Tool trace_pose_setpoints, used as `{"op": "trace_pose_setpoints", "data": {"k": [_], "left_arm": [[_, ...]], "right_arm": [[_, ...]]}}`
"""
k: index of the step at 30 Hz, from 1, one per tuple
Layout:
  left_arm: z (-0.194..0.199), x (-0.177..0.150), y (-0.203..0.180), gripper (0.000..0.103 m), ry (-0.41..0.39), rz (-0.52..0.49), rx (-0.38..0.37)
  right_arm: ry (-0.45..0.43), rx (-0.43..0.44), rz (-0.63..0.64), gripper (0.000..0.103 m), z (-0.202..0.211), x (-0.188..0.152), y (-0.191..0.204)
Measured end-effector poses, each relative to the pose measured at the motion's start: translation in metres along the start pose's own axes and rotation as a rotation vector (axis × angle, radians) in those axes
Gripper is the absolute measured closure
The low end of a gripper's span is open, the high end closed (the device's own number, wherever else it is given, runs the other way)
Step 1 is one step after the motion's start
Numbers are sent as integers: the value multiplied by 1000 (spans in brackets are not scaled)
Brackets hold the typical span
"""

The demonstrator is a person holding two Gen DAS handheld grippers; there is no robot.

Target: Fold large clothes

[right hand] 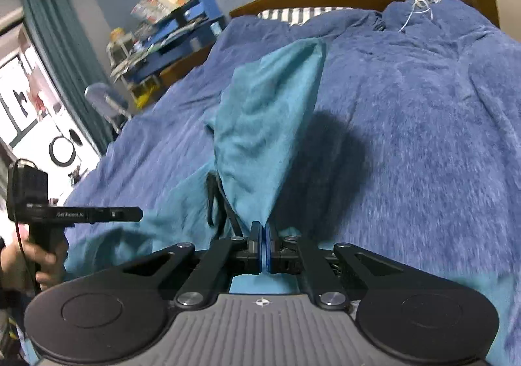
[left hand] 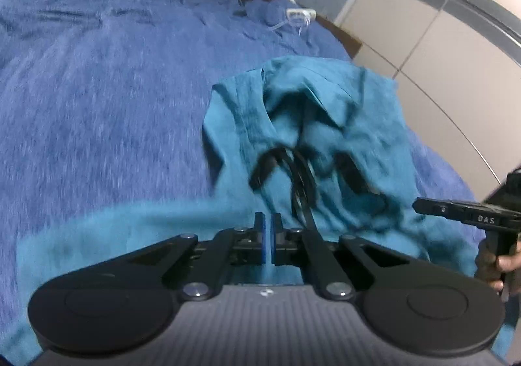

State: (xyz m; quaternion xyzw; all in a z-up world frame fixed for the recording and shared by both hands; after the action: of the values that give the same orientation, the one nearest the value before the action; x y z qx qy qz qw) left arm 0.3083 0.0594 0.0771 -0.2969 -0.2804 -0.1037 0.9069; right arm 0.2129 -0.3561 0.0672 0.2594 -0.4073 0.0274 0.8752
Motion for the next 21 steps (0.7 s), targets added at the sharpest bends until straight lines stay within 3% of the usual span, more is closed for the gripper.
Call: {"op": "trace_pose_setpoints", "data": {"k": [5, 9, 10, 11, 12, 13, 15, 21], "left_arm": [[11, -23, 5, 103, 30, 43, 46], [17, -18, 15, 100, 30, 113, 56], [19, -15, 16, 89, 27, 128, 56], [20, -10, 18, 81, 23, 140, 55], [22, -5, 20, 63, 14, 145, 56], [23, 2, 19, 51, 0, 142, 58], [22, 17, 19, 41, -29, 132, 69], [-18, 62, 21, 35, -23, 143, 93]], "right_arm": [[94, -54, 44, 101, 12, -31, 7], [54, -56, -50, 84, 25, -22, -5], [43, -47, -81, 66, 26, -18, -10], [29, -41, -124, 55, 27, -11, -15], [10, -33, -168, 44, 27, -3, -23], [-6, -24, -197, 44, 26, 4, -29], [-40, -19, -259, 43, 19, 17, -41], [-67, -6, -497, 38, -21, 44, -90]]}}
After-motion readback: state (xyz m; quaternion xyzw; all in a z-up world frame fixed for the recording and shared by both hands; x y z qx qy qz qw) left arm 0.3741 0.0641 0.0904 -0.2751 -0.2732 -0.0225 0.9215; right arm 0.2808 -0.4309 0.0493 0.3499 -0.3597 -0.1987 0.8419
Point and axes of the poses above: each gripper's, at about its wrist camera, not at the fingertips, and z roughly against the way its jaws point, y to its left, x to its top, the point moved 1 cm from there along -z, roughly the way its jaws point, and after that the axes turned 1 degree about x, right-handed, at the moved point
